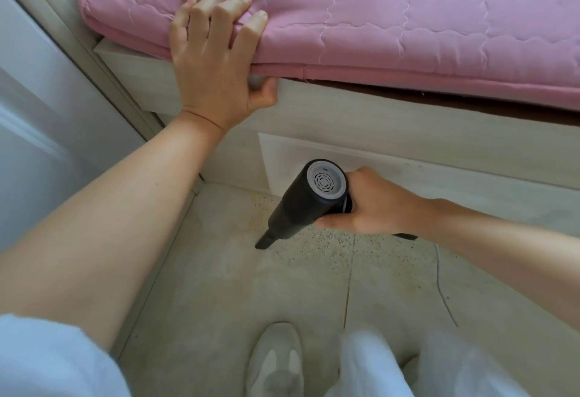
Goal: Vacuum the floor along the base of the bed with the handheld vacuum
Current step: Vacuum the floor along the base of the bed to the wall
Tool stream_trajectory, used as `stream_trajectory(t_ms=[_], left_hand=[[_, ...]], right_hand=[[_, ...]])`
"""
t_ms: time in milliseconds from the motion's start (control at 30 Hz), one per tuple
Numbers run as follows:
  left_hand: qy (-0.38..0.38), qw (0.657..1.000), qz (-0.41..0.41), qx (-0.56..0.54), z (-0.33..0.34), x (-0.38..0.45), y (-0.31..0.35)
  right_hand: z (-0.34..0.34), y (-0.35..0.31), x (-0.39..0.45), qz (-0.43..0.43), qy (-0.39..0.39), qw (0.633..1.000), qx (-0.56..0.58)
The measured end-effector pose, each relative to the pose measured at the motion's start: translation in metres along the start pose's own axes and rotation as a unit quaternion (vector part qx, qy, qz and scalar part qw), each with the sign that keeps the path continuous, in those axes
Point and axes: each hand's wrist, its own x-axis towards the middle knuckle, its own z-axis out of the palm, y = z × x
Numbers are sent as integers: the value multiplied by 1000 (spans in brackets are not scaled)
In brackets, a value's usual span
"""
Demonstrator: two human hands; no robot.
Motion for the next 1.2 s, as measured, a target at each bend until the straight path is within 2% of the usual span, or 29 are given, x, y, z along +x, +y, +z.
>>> stream_trajectory(t_ms=[233, 367, 600, 900, 1200], left_hand=[[-40, 998, -30, -27, -15, 7, 4], [-66, 993, -54, -79, -31, 25, 9], [-116, 989, -30, -86, -36, 38, 42], [-50, 996, 14, -72, -17, 35, 52], [12, 999, 16, -44, -4, 33, 52]], right_hand=[[-1, 4, 0, -10, -19, 1000, -16], [-8, 5, 11, 5, -32, 999, -11], [-9, 0, 0, 26, -36, 999, 7], [1, 7, -18, 22, 1, 1000, 5], [9, 12, -1, 16, 43, 999, -5]])
